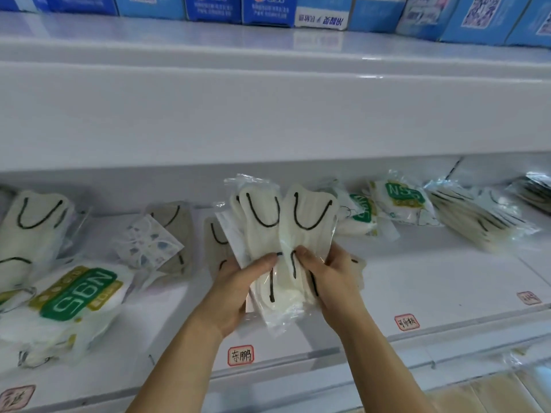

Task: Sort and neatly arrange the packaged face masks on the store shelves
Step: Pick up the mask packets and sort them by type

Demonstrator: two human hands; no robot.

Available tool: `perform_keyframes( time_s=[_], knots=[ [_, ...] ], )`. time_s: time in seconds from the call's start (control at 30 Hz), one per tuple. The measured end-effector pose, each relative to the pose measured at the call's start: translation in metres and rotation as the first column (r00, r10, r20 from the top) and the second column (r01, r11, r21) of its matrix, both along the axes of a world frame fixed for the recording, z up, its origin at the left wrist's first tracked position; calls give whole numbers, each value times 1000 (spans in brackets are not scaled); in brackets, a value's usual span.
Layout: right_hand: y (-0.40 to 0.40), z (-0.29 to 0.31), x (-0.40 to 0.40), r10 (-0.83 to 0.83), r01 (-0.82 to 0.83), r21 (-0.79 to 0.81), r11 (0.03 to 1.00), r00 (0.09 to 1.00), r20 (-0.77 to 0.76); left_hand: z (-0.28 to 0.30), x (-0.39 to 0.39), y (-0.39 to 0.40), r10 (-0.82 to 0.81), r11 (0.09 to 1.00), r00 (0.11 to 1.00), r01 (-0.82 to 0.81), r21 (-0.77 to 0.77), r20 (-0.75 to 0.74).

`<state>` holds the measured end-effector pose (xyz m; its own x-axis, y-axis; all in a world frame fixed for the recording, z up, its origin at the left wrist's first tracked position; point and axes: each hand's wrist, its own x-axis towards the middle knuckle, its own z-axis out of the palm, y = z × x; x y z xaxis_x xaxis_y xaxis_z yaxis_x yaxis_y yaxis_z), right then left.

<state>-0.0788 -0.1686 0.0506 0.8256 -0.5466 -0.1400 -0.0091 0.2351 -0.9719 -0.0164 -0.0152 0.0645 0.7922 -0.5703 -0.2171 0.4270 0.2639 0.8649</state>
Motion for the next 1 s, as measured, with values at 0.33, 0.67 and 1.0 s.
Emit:
perform_keyframes(
  time_s=[0.33, 0.67, 1.0],
  knots=[
    [-16, 10, -18, -204, 204, -109, 973, 979, 13, 4, -7, -24, -132, 952, 947, 39, -304, -293],
    [-67, 23, -45, -288, 278, -184, 943, 957, -29, 12, -25, -103, 125, 991, 991, -127, -38, -46],
    [-201, 6, -104, -407, 402, -112, 909, 913, -18, 15, -71, -234, 25, 998, 998, -29, -53, -60]
  ],
)
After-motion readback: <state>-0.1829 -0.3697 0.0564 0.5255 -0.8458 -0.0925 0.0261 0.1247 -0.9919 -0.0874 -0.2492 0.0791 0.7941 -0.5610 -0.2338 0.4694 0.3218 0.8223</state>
